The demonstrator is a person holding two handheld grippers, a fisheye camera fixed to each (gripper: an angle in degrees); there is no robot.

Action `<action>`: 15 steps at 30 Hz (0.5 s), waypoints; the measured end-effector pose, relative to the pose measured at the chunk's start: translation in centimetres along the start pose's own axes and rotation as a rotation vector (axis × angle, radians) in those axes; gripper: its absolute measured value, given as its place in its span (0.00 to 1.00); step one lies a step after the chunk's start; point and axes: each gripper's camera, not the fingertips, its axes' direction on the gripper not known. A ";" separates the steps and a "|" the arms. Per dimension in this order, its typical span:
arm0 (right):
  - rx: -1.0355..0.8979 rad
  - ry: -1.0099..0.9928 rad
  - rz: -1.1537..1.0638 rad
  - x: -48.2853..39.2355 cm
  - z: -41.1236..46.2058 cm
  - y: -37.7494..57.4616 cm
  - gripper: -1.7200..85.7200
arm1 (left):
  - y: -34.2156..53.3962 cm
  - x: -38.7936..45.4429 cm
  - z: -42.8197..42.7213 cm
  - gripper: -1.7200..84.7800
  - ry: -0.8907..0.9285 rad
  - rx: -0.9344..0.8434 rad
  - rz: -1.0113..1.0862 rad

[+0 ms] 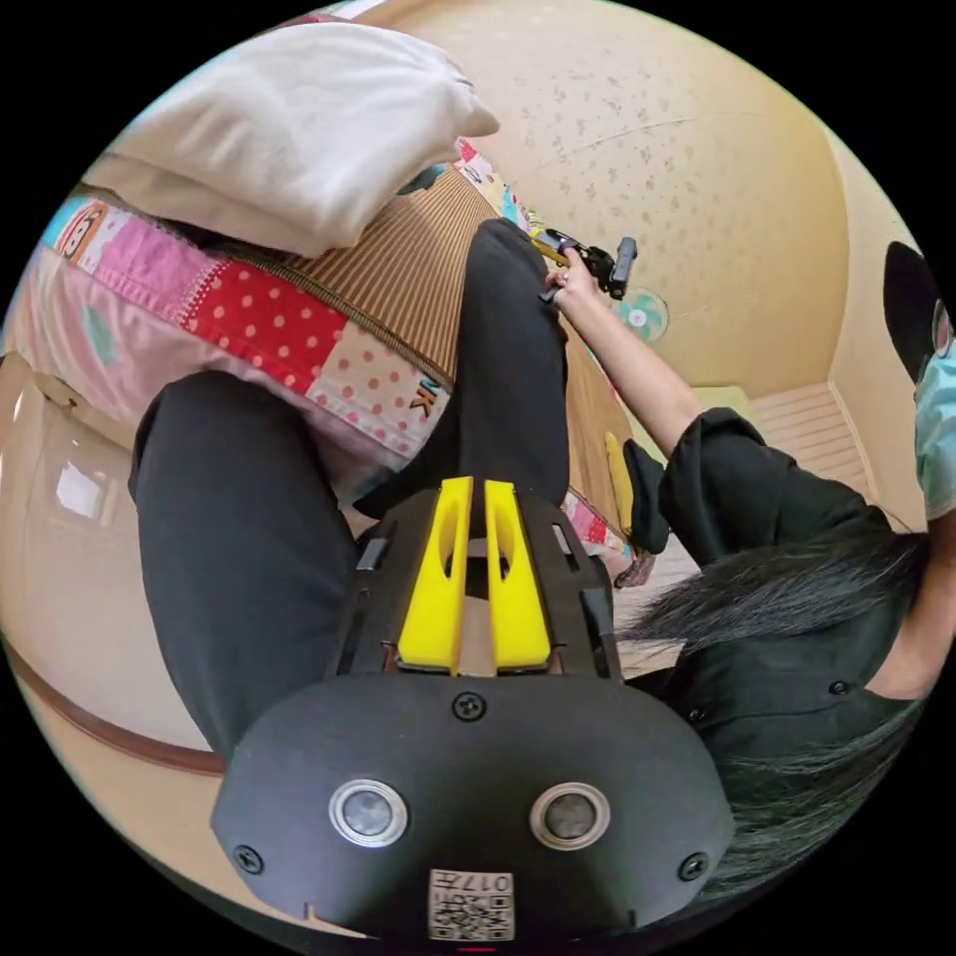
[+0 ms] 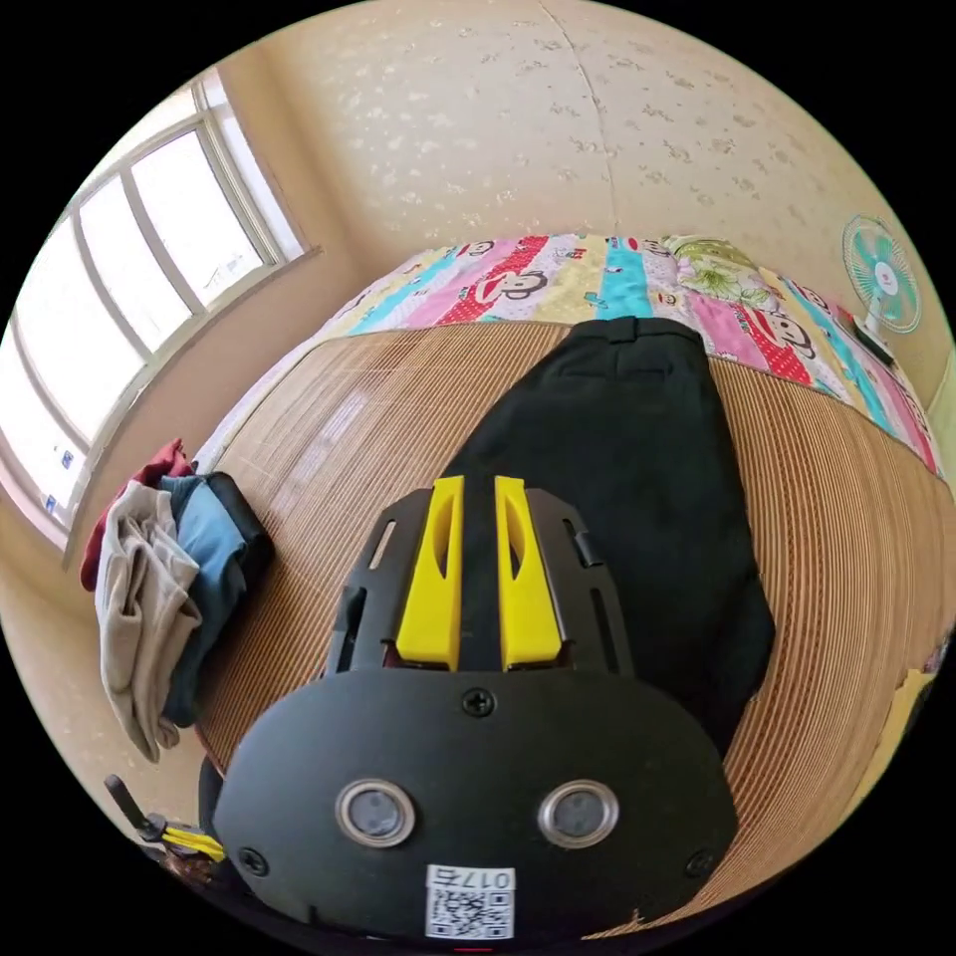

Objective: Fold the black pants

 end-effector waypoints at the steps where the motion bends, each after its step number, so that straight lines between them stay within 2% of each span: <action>1: -0.008 0.024 -0.019 0.1 -0.7 1.2 0.09 | -0.1 -0.2 -0.4 0.07 0.007 0.026 0.008; 4: -0.004 0.060 -0.009 2.0 -5.4 8.7 0.11 | -1.9 0.6 0.0 0.11 -0.004 0.034 0.079; 8: 0.015 -0.067 0.097 5.0 -11.1 19.7 0.12 | -5.4 1.8 3.2 0.14 -0.005 -0.059 0.161; 11: -0.037 -0.141 0.134 5.0 -11.3 25.3 0.13 | -7.4 2.9 5.2 0.13 -0.076 -0.057 0.229; 13: -0.081 -0.181 0.142 4.4 -10.4 27.3 0.12 | -8.5 3.3 8.1 0.13 -0.140 -0.143 0.245; 15: -0.023 -0.181 0.145 3.3 -11.1 28.4 0.09 | -8.7 3.3 9.3 0.11 -0.181 -0.169 0.228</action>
